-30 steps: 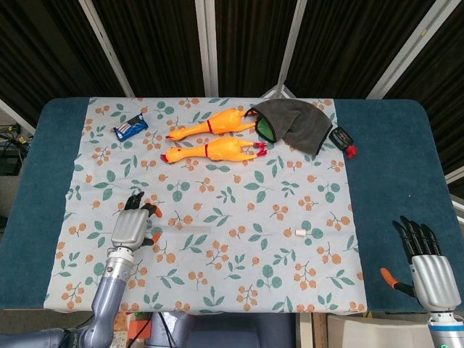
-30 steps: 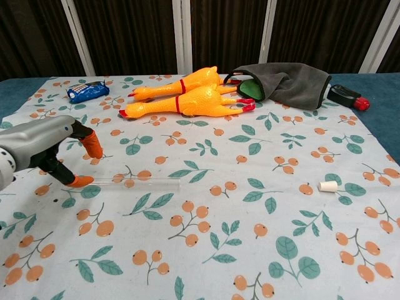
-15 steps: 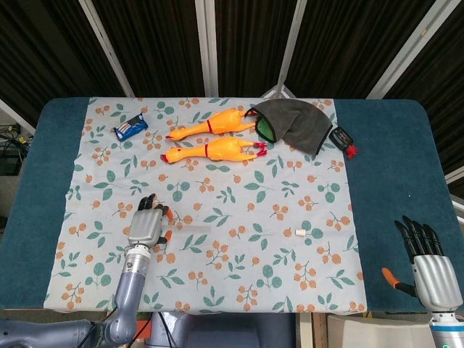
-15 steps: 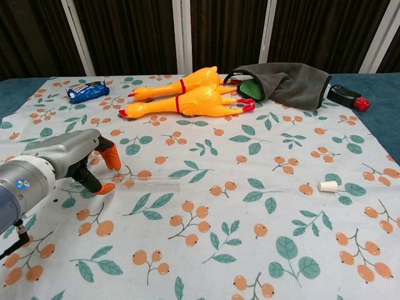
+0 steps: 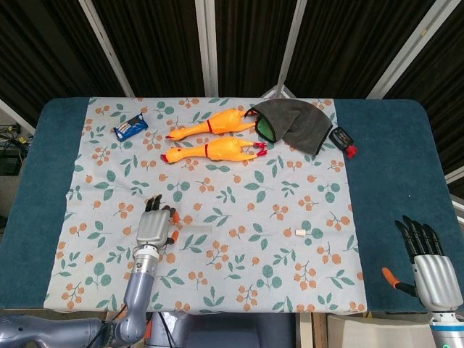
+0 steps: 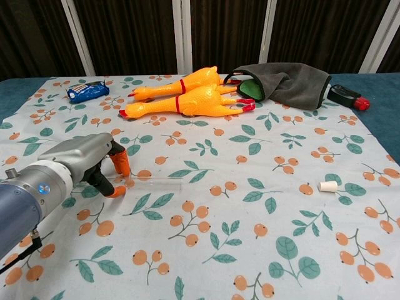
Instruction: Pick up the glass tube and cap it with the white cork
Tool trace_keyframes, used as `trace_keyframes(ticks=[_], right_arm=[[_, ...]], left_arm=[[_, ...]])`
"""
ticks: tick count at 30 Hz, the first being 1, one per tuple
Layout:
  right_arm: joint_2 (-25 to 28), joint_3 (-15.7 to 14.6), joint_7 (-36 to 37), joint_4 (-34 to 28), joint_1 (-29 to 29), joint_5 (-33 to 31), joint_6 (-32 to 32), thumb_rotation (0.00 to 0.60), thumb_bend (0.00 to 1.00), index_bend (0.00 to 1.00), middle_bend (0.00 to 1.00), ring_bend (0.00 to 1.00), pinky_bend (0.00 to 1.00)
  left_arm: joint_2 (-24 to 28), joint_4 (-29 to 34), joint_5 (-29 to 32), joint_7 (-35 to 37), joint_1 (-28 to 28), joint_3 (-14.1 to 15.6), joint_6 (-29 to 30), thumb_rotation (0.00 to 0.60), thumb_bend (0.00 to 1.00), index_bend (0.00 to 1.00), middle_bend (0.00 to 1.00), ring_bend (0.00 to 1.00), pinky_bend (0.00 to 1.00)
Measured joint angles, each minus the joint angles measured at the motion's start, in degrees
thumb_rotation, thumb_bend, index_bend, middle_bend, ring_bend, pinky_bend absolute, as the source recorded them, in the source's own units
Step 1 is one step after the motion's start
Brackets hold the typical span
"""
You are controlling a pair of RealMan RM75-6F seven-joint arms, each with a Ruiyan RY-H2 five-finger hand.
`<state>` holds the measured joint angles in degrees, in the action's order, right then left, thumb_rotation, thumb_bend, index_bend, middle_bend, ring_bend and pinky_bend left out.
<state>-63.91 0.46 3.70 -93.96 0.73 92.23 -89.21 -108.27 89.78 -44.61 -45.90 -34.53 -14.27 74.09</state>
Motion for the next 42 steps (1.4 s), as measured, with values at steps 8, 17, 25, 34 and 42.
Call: trace_keyframes(ticks=[8, 17, 25, 34, 42], right_arm=[[0.1, 0.0, 0.2, -0.2, 0.0, -0.1, 0.1, 0.600, 0.27, 0.00, 0.00, 0.00, 0.00], [0.1, 0.0, 0.4, -0.3, 0.0, 0.0, 0.0, 0.600, 0.27, 0.00, 0.00, 0.00, 0.00], [0.1, -0.1, 0.6, -0.2, -0.1, 0.2, -0.2, 0.600, 0.27, 0.00, 0.00, 0.00, 0.00], [0.2, -0.1, 0.9, -0.3, -0.2, 0.4, -0.3, 0.600, 0.27, 0.00, 0.00, 0.00, 0.00], [0.2, -0.1, 1.2, -0.2, -0.1, 0.6, -0.4, 0.600, 0.27, 0.00, 0.00, 0.00, 0.00]], left_arm=[[-0.2, 0.2, 1.2, -1.4, -0.6, -0.1, 0.6, 0.600, 0.42, 0.49, 0.33, 0.00, 0.00], [-0.3, 0.7, 1.7, -2.7, -1.1, 0.2, 1.8, 0.600, 0.49, 0.56, 0.32, 0.00, 0.00], [0.3, 1.2, 1.8, -3.2, -1.2, 0.4, 2.5, 0.600, 0.49, 0.49, 0.29, 0.00, 0.00], [0.4, 1.5, 3.1, -4.2, -1.4, 0.6, 2.7, 0.600, 0.49, 0.48, 0.27, 0.00, 0.00], [0.1, 1.4, 3.6, -4.6, -1.7, 0.8, 2.9, 0.600, 0.50, 0.55, 0.28, 0.00, 0.00]])
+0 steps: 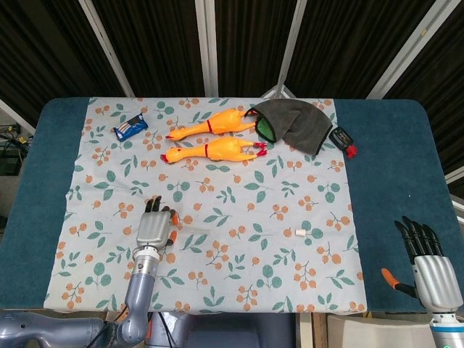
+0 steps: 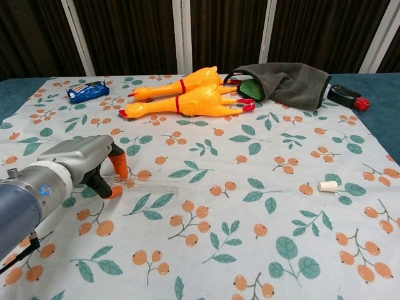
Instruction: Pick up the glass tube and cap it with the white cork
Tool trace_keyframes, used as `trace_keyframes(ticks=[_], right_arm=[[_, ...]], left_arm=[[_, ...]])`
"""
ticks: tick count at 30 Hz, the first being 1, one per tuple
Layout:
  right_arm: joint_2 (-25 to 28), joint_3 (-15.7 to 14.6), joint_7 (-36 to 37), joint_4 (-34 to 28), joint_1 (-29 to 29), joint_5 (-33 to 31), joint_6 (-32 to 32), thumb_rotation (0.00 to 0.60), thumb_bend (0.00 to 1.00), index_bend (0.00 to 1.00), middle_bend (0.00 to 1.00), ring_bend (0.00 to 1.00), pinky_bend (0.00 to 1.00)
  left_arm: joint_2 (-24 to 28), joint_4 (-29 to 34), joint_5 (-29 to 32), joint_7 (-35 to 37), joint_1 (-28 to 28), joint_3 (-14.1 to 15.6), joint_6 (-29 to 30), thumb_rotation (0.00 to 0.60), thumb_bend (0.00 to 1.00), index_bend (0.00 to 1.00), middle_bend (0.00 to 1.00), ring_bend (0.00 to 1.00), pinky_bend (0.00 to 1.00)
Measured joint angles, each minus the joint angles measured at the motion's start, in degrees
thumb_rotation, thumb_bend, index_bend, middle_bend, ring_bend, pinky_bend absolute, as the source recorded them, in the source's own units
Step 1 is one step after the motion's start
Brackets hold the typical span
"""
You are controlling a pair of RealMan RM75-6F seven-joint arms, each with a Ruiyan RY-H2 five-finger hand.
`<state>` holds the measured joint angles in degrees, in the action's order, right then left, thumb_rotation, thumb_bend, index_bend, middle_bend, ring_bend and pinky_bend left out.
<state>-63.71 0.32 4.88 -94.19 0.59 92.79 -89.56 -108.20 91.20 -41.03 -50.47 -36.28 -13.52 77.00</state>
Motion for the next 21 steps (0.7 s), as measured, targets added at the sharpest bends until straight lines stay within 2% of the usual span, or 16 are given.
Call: trace_keyframes(ticks=[4, 10, 15, 21], right_arm=[[0.0, 0.0, 0.2, 0.1, 0.0, 0.0, -0.1, 0.600, 0.27, 0.00, 0.00, 0.00, 0.00], [0.1, 0.0, 0.5, 0.4, -0.1, 0.1, -0.1, 0.600, 0.27, 0.00, 0.00, 0.00, 0.00], [0.0, 0.0, 0.4, 0.3, -0.1, 0.2, -0.2, 0.600, 0.27, 0.00, 0.00, 0.00, 0.00], [0.0, -0.1, 0.4, 0.3, -0.1, 0.4, -0.4, 0.600, 0.27, 0.00, 0.00, 0.00, 0.00]], left_arm=[[-0.2, -0.1, -0.3, 0.3, 0.0, -0.1, 0.4, 0.600, 0.53, 0.59, 0.35, 0.01, 0.00], [-0.4, -0.1, -4.6, 4.5, 0.2, -0.4, 1.2, 0.600, 0.58, 0.63, 0.45, 0.04, 0.00], [-0.2, 0.1, -10.0, 9.3, 0.3, -1.0, 1.8, 0.600, 0.59, 0.65, 0.49, 0.07, 0.00], [0.3, 0.4, -13.1, 12.9, 0.7, -1.7, 2.3, 0.600, 0.60, 0.66, 0.53, 0.08, 0.00]])
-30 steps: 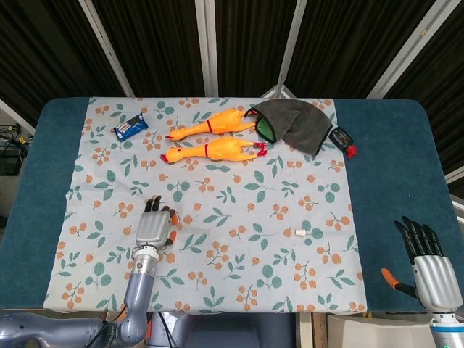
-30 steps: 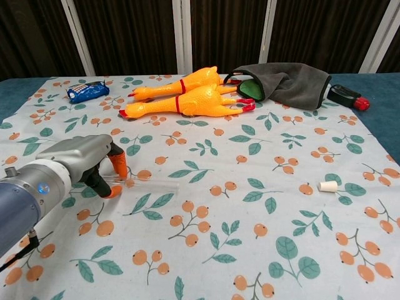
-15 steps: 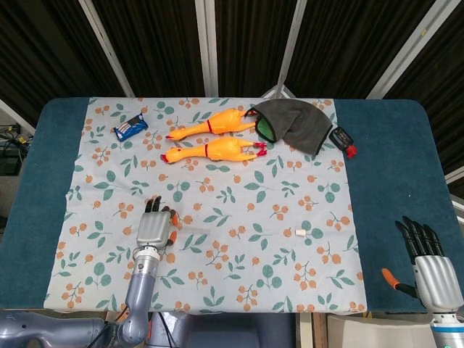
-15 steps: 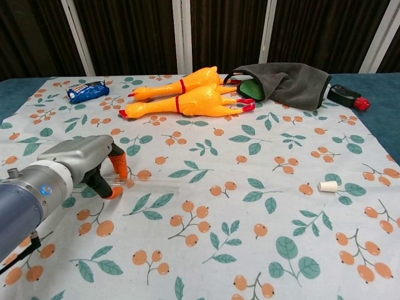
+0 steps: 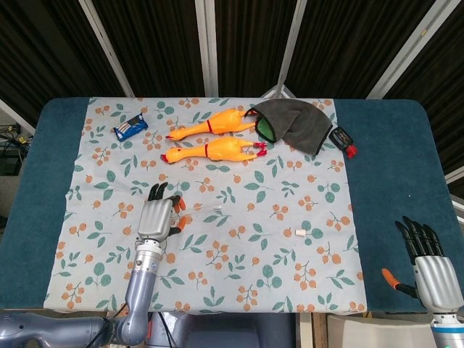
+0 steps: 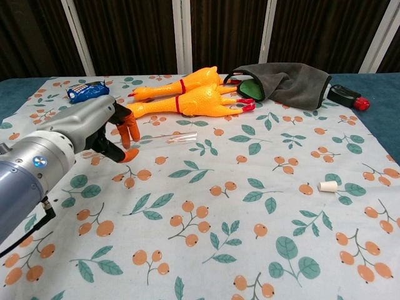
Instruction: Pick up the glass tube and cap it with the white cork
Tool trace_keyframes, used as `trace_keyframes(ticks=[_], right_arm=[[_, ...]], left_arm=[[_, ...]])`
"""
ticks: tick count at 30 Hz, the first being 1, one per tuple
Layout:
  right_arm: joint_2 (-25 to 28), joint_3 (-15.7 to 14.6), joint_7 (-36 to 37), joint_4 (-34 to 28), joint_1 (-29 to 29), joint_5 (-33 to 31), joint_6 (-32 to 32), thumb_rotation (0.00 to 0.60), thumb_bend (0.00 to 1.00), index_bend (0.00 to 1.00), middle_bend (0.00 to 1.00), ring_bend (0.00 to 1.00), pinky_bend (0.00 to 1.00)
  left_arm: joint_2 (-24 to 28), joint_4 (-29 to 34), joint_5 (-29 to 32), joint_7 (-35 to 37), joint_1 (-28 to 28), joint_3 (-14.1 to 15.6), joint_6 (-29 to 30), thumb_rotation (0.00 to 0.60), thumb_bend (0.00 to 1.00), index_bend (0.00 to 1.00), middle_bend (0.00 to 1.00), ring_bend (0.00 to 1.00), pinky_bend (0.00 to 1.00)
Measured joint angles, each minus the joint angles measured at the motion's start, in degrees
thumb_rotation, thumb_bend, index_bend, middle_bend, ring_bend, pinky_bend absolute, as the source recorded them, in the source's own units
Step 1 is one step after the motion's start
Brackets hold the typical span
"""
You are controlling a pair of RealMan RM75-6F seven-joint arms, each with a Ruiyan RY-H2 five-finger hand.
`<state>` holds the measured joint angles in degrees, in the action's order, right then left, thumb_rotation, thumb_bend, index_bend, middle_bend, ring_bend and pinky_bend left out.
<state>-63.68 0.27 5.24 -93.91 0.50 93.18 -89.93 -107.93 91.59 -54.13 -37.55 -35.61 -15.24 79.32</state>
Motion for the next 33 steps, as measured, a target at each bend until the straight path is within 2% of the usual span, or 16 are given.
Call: trace_keyframes(ticks=[13, 20, 26, 33], right_arm=[[-0.3, 0.0, -0.9, 0.1, 0.4, 0.4, 0.4, 0.600, 0.27, 0.00, 0.00, 0.00, 0.00], [-1.1, 0.5, -3.0, 0.6, 2.0, 2.0, 1.3, 0.600, 0.27, 0.01, 0.00, 0.00, 0.00], [-2.3, 0.9, -5.1, 0.8, 5.2, 3.1, 5.4, 0.600, 0.27, 0.13, 0.00, 0.00, 0.00], [-4.9, 2.0, -8.7, -0.7, 10.0, 0.8, 13.9, 0.600, 0.27, 0.26, 0.03, 0.00, 0.00]], left_arm=[[3.2, 0.2, -6.3, 10.5, 2.6, 1.1, -0.8, 0.600, 0.60, 0.67, 0.54, 0.08, 0.00], [7.0, -1.2, -13.3, 18.7, 3.3, 3.1, -3.0, 0.600, 0.60, 0.67, 0.54, 0.08, 0.00], [10.9, -2.4, -18.6, 25.6, 3.6, 4.0, -4.4, 0.600, 0.60, 0.67, 0.54, 0.08, 0.00], [14.8, -2.6, -20.6, 30.3, 3.8, 3.4, -5.5, 0.600, 0.60, 0.67, 0.54, 0.08, 0.00]])
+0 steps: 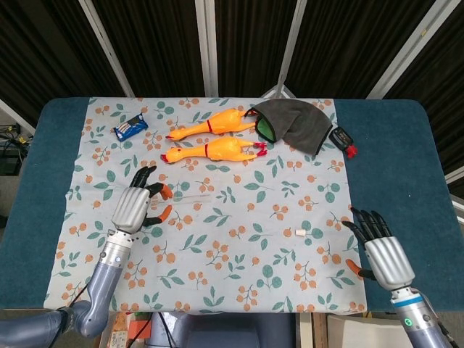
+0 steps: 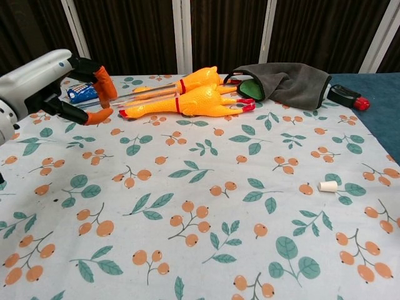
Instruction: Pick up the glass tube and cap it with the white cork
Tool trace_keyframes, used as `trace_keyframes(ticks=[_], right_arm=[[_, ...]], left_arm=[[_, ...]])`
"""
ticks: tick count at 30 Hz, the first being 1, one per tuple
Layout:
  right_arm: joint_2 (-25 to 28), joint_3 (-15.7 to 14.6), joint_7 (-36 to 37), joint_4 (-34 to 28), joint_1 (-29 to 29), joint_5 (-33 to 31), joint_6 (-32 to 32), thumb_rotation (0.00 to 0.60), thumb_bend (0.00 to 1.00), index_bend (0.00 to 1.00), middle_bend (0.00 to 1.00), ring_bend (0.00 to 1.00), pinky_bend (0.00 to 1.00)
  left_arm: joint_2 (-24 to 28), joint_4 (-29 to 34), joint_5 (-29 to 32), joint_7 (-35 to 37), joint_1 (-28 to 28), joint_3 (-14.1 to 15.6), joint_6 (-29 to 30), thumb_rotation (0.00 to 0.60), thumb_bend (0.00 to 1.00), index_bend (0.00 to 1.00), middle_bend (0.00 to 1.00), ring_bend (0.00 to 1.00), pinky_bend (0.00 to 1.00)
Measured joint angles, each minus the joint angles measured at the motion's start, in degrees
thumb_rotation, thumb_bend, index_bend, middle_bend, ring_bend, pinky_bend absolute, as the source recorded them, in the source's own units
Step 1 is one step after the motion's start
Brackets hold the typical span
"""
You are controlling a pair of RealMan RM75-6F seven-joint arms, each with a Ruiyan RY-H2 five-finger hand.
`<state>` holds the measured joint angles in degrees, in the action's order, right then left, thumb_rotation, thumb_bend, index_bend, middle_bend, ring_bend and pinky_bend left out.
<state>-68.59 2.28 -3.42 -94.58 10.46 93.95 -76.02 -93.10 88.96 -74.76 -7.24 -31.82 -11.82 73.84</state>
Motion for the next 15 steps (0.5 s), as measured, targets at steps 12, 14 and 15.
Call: trace_keyframes(ticks=[12, 14, 15], right_arm=[[-12.3, 3.4, -12.1, 0.3, 7.9, -9.6, 10.8, 0.600, 0.27, 0.33, 0.06, 0.00, 0.00], [-14.1, 4.1, -13.9, 1.2, 8.7, -11.7, 11.6, 0.600, 0.27, 0.34, 0.06, 0.00, 0.00], [-14.7, 4.3, -14.5, 1.7, 9.1, -12.5, 11.9, 0.600, 0.27, 0.34, 0.06, 0.00, 0.00]], left_arm=[[5.1, 2.7, -2.4, 5.5, 0.4, -1.3, -0.4, 0.600, 0.60, 0.67, 0.54, 0.08, 0.00], [5.9, 3.1, -2.6, 6.1, 0.4, -1.4, -0.6, 0.600, 0.60, 0.67, 0.54, 0.08, 0.00], [6.1, 3.2, -2.6, 6.3, 0.4, -1.5, -0.7, 0.600, 0.60, 0.67, 0.54, 0.08, 0.00]])
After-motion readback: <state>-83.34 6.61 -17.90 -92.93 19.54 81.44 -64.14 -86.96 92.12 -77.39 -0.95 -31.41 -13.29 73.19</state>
